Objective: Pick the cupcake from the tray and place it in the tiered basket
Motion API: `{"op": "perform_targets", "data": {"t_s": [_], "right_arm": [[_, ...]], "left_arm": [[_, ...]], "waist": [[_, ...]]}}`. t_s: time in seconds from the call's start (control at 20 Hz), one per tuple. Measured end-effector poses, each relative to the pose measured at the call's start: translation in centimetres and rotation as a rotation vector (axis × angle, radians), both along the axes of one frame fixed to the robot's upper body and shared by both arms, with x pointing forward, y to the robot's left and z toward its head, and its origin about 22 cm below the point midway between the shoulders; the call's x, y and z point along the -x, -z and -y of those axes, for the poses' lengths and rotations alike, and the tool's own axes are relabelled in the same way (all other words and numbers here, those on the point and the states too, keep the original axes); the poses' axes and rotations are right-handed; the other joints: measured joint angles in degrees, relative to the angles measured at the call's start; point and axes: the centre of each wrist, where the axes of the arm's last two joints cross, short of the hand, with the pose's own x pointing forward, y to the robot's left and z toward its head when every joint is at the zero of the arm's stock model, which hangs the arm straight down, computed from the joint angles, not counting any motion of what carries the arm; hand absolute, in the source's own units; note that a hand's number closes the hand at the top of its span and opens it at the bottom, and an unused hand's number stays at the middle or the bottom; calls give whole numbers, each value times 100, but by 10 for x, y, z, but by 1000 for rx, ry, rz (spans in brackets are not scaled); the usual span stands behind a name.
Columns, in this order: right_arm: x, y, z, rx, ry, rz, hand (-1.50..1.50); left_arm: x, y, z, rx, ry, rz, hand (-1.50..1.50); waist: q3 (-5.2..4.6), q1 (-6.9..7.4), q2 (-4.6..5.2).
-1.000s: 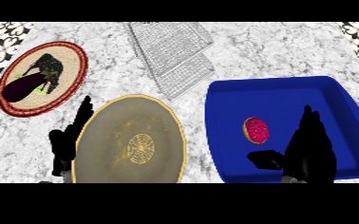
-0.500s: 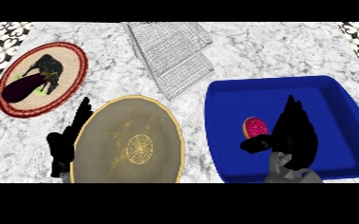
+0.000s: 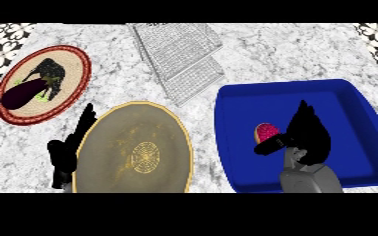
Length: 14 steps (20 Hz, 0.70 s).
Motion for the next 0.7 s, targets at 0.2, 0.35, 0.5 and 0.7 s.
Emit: {"op": "perform_targets", "data": {"t_s": [0.2, 0.35, 0.5, 0.7], "right_arm": [[-8, 4, 0, -14, -1, -28, -150], [-15, 7, 0, -30, -4, -53, -150], [-14, 12, 2, -53, 0, -78, -150], [-9, 20, 4, -88, 8, -102, -150]], "left_arm": [[-3, 0, 0, -4, -17, 1, 0], [-2, 0, -1, -3, -16, -1, 0], [-2, 1, -5, 4, -11, -6, 0], [3, 2, -5, 4, -9, -4, 0]], "waist": [[7, -13, -6], [2, -2, -9], [-5, -30, -18], [-9, -34, -35]]}}
